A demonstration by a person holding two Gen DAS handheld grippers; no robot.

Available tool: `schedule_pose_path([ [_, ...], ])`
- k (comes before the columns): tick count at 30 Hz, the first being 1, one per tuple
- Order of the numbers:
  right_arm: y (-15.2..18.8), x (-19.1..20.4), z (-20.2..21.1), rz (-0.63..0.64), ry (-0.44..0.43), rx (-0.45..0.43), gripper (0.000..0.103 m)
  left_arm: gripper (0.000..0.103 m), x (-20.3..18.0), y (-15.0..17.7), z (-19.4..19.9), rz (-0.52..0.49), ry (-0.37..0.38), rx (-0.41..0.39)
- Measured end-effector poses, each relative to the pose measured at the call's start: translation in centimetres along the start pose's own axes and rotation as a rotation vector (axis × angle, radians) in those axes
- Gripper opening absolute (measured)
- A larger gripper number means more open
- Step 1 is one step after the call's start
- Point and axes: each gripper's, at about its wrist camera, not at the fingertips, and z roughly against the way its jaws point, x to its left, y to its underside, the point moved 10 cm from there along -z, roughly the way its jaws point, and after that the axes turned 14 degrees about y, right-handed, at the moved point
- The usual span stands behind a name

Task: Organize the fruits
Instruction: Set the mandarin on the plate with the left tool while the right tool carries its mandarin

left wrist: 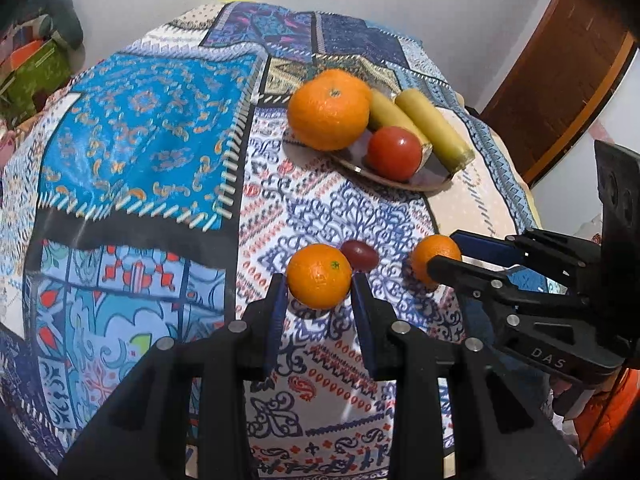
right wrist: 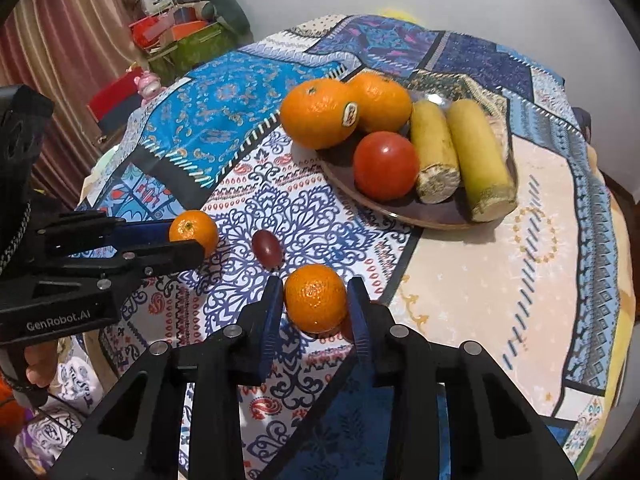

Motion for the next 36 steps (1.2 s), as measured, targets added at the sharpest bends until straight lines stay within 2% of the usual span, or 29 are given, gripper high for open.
schedule_pose_path([
  [20,-5.5,-9.6,3.8,-0.172,0.100,-0.173,0.030,0.032,-4.6,-8.7,-0.9,-0.117,0.032,-0.093],
  [31,-8.7,-11.3,3.2,-0.180,0.098,-0.226,0.028,0.032,-6.0,-12.6,-4.0,-0.178,0.042,-0.098],
  [36,-8.6,-11.8,2.2,-0.194,0.091,-0.214,0.028,0.032,-5.5,-13.6,-6.1,-0.182,0.038,-0.075],
])
